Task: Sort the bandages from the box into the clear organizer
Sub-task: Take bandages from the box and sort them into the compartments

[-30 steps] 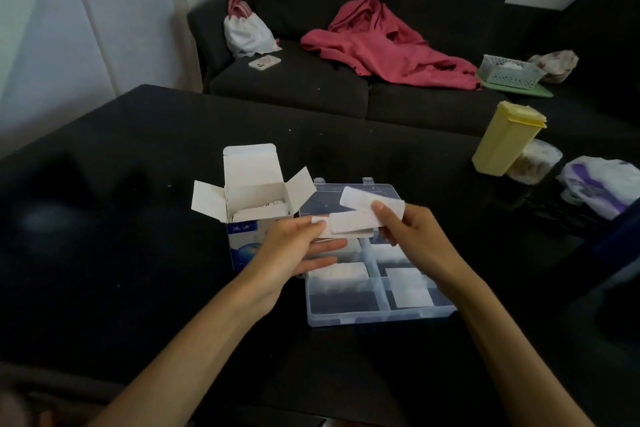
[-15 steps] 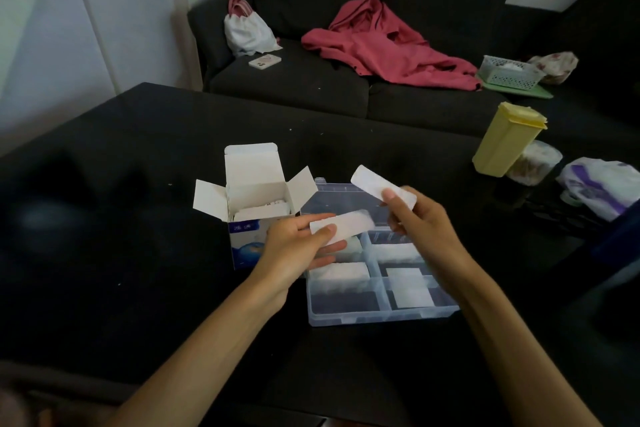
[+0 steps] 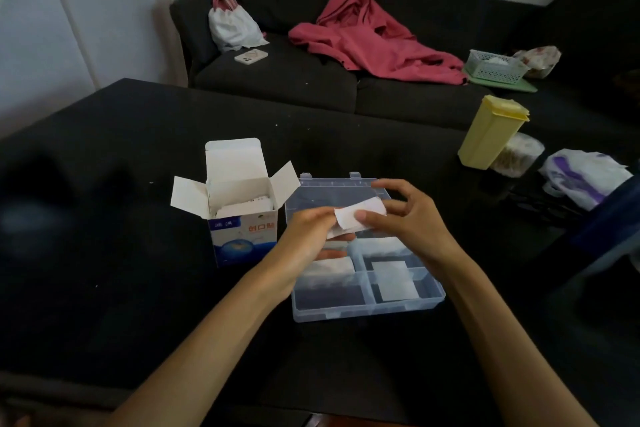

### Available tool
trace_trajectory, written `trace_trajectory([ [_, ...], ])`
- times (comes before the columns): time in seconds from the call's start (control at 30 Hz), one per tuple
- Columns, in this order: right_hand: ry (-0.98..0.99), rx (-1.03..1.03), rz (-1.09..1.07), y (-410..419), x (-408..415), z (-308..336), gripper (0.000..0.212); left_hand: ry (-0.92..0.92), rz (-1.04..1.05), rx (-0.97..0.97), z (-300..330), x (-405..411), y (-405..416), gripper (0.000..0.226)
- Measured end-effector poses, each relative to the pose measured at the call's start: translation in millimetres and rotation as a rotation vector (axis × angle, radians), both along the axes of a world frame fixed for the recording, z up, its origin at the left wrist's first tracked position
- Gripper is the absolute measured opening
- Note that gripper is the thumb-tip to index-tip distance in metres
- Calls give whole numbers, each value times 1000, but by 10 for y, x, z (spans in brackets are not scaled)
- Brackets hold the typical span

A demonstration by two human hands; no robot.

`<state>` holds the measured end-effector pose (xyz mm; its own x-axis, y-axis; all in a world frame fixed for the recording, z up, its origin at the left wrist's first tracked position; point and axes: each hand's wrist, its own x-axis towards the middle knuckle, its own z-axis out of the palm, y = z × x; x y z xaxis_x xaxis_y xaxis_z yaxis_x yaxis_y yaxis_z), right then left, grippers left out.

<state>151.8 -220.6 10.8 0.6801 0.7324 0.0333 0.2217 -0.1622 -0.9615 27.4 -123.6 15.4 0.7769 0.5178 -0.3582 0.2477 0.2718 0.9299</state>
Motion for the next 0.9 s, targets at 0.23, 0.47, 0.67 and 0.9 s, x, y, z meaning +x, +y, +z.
trace_trajectory([
  [0.23, -289, -179, -44, -153, 446, -5, 17, 79, -77, 1069, -270, 340, 29, 29],
  [0.47, -359, -390, 30, -99, 602, -191, 13, 176, -125, 1362, -374, 365, 156, 28],
  [0.67, -353, -436, 72, -53, 582, -321, 10, 200, -318, 1374, -391, 370, 52, 36],
  [0.9, -243, -365, -16, -148, 686, -196, 15, 180, -263, 1329, -381, 370, 61, 37],
])
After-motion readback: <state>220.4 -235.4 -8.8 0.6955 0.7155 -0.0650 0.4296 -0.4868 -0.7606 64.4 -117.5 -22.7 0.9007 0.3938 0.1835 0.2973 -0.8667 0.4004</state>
